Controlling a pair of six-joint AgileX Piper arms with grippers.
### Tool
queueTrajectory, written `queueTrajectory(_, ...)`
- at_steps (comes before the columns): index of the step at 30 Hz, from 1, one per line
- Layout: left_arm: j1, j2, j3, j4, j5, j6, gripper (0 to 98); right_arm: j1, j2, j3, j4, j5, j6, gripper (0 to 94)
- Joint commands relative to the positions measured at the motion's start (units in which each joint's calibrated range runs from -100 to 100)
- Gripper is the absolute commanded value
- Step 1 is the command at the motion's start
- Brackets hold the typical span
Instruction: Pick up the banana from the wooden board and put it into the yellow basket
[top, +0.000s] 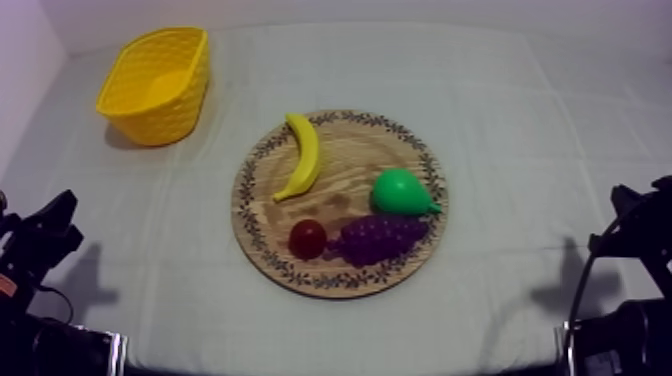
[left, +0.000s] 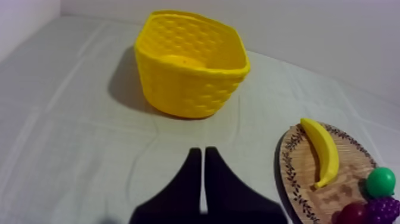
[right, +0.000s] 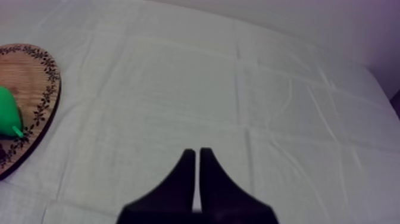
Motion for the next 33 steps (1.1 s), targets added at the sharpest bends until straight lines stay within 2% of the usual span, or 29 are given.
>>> queueTrajectory(1,0.02,0.00,-0.02,0.00,0.01,0.30,0.1,0.03,-0.05,0.05,0.01,0.01,-0.01,0.4)
queueTrajectory(33,0.02,0.00,-0.02,0.00,0.01,-0.73,0.1,0.03,-0.05,0.05,0.01,0.01,-0.01,0.4)
